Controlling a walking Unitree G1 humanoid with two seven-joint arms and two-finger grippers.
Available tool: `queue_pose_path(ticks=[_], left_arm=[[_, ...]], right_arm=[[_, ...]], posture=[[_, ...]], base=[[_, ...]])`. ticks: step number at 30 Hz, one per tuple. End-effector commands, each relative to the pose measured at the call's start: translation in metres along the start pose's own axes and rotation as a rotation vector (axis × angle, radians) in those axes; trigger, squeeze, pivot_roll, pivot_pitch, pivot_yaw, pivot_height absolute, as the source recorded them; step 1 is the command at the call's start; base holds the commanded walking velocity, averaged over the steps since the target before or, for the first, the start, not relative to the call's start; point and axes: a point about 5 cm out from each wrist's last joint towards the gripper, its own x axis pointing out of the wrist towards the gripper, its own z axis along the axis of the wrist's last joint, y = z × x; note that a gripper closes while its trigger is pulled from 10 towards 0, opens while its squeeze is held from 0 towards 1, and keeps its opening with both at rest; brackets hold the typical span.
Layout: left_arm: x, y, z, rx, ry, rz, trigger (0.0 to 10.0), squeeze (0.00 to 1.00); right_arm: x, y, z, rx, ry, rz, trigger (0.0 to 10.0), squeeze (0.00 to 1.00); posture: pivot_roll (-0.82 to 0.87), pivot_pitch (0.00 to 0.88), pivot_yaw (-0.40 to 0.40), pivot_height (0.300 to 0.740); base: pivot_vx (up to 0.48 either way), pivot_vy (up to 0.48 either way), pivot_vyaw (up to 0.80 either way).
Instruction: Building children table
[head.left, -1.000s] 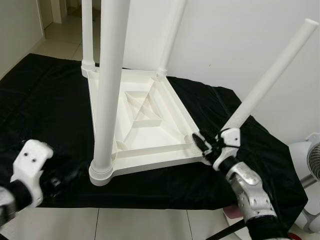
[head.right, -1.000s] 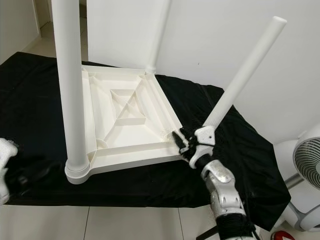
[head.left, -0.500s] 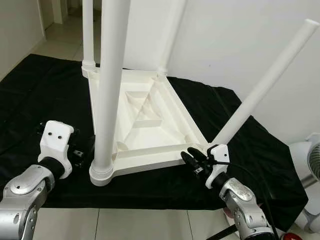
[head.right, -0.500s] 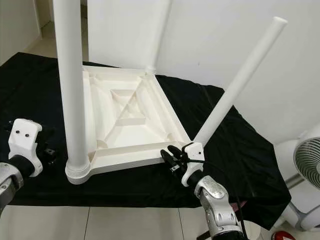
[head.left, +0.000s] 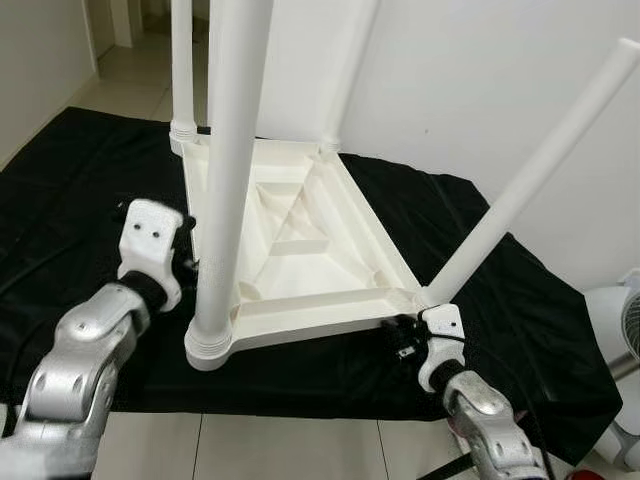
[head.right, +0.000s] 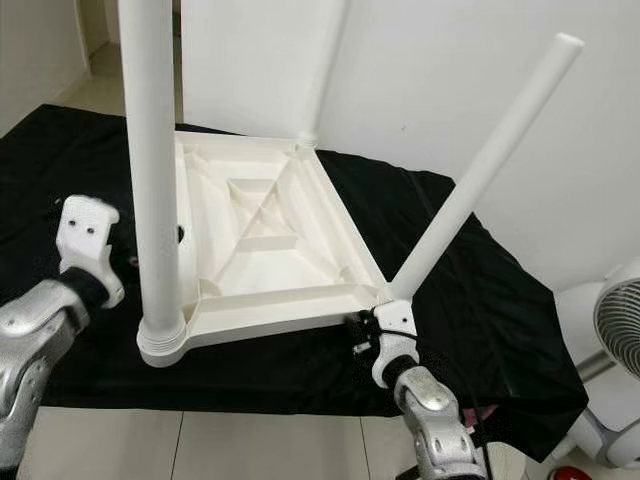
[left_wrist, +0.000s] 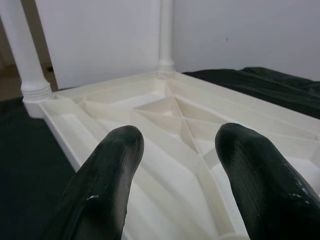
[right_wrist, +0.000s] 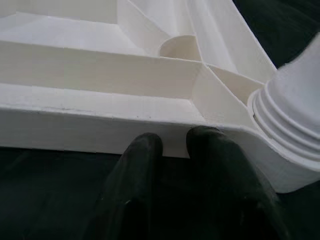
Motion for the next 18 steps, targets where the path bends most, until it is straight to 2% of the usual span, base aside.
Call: queue_pose_path(ticks=[1, 3, 8, 10, 15, 16, 17, 18], left_arm=[[0.005, -0.019, -0.002, -0.006, -0.004, -0.242, 10.0, 0.00], [0.010, -0.025, 0.001, -0.027, -0.027, -0.291, 10.0, 0.00], [0.015, -0.032, 0.005, -0.057, -0.066, -0.369, 10.0, 0.00], [0.018, -0.035, 0.009, -0.097, -0.083, -0.401, 10.0, 0.00], [0.020, -0.043, 0.010, -0.096, -0.076, -0.506, 10.0, 0.00], [0.017, -0.049, 0.010, -0.093, -0.072, -0.566, 10.0, 0.00], [0.017, -0.049, 0.010, -0.093, -0.072, -0.566, 10.0, 0.00], [0.013, -0.058, 0.011, -0.091, -0.064, -0.656, 10.0, 0.00]], right_arm=[[0.001, -0.015, -0.003, 0.005, 0.036, -0.102, 10.0, 0.00], [0.003, -0.016, -0.006, 0.028, 0.059, -0.160, 10.0, 0.00], [0.004, -0.013, -0.009, 0.045, 0.068, -0.185, 10.0, 0.00], [0.005, -0.012, -0.011, 0.055, 0.073, -0.203, 10.0, 0.00], [0.012, -0.011, -0.010, 0.059, 0.071, -0.221, 10.0, 0.00], [0.017, -0.012, -0.008, 0.060, 0.063, -0.230, 10.0, 0.00], [0.017, -0.012, -0.008, 0.060, 0.063, -0.230, 10.0, 0.00], [0.025, -0.015, -0.004, 0.065, 0.057, -0.252, 10.0, 0.00]], posture=[[0.05, 0.000, -0.178, 0.740], [0.05, 0.000, -0.177, 0.740], [0.05, 0.000, -0.177, 0.740], [0.05, 0.000, -0.172, 0.740], [0.05, 0.000, -0.169, 0.740], [0.04, 0.000, -0.161, 0.740], [0.04, 0.000, -0.161, 0.740], [0.04, 0.000, -0.163, 0.740]], base=[[0.000, 0.000, 0.00], [0.000, 0.000, 0.00], [0.000, 0.000, 0.00], [0.000, 0.000, 0.00], [0.000, 0.000, 0.00], [0.000, 0.000, 0.00], [0.000, 0.000, 0.00], [0.000, 0.000, 0.00]])
